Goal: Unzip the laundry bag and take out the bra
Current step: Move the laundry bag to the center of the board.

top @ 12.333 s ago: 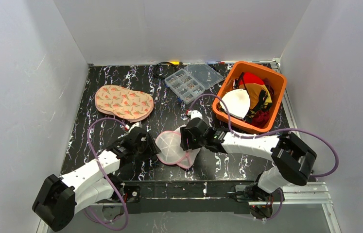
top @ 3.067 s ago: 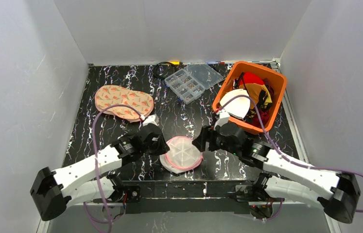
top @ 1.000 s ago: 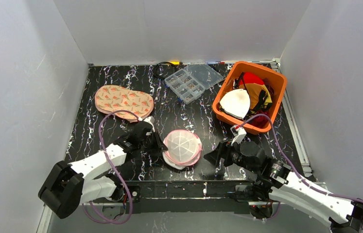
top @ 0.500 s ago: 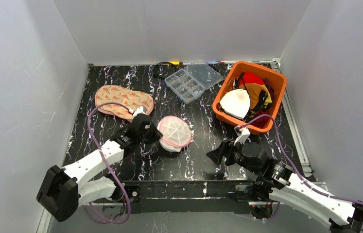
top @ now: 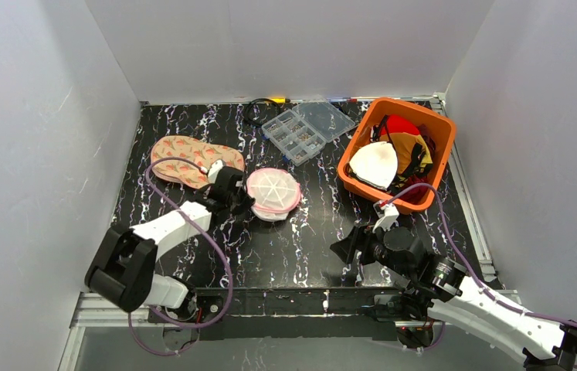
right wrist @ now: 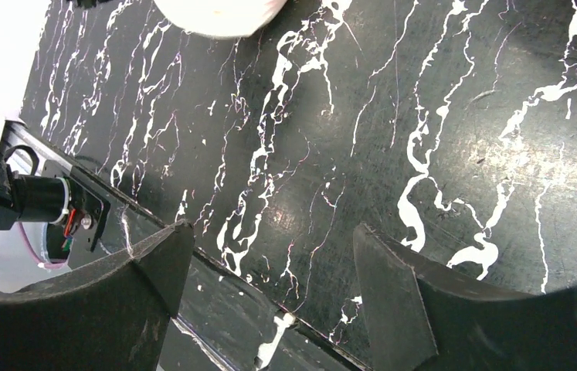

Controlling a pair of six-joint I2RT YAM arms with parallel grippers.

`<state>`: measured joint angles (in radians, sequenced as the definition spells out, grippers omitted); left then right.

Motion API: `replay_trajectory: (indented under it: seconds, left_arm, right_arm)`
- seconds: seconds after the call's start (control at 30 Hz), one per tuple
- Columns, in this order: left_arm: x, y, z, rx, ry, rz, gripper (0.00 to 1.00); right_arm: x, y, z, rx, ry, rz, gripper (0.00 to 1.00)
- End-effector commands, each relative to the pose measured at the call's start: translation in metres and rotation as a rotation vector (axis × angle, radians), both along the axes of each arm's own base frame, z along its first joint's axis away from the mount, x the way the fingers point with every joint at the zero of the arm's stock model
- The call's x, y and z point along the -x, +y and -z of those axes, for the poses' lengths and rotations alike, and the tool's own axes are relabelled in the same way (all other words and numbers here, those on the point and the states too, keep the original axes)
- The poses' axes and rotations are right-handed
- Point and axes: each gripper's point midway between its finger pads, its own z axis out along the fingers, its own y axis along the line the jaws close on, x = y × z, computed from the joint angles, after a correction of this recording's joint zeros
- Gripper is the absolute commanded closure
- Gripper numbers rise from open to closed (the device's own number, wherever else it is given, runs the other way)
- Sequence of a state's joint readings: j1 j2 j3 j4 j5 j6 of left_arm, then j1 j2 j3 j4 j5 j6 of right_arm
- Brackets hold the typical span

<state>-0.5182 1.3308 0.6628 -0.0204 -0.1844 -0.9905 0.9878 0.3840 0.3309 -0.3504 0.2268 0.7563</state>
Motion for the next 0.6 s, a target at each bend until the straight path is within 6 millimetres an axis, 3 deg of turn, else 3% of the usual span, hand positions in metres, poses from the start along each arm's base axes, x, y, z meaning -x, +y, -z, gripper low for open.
replay_trajectory:
  seconds: [0.0,0.17,0.3,0.57]
  left_arm:
    - [-0.048,-0.001,-0.026,0.026,-0.092,-0.067,1.00]
    - [-0.065,0.000,-0.014,0.004,-0.053,-0.060,1.00]
    - [-0.057,0.004,0.003,-0.027,0.050,-0.047,1.00]
    - [-0.026,0.021,0.002,-0.046,0.092,-0.075,0.62]
  right_arm:
    - [-0.005,-0.001,-0.014,-0.021,-0.032,0.021,0.17]
    - [-0.006,-0.001,-0.013,-0.007,-0.035,0.019,0.17]
    - [-0.006,0.000,-0.013,0.002,-0.036,0.013,0.17]
    - [-0.005,0.004,-0.021,-0.010,-0.043,-0.007,0.17]
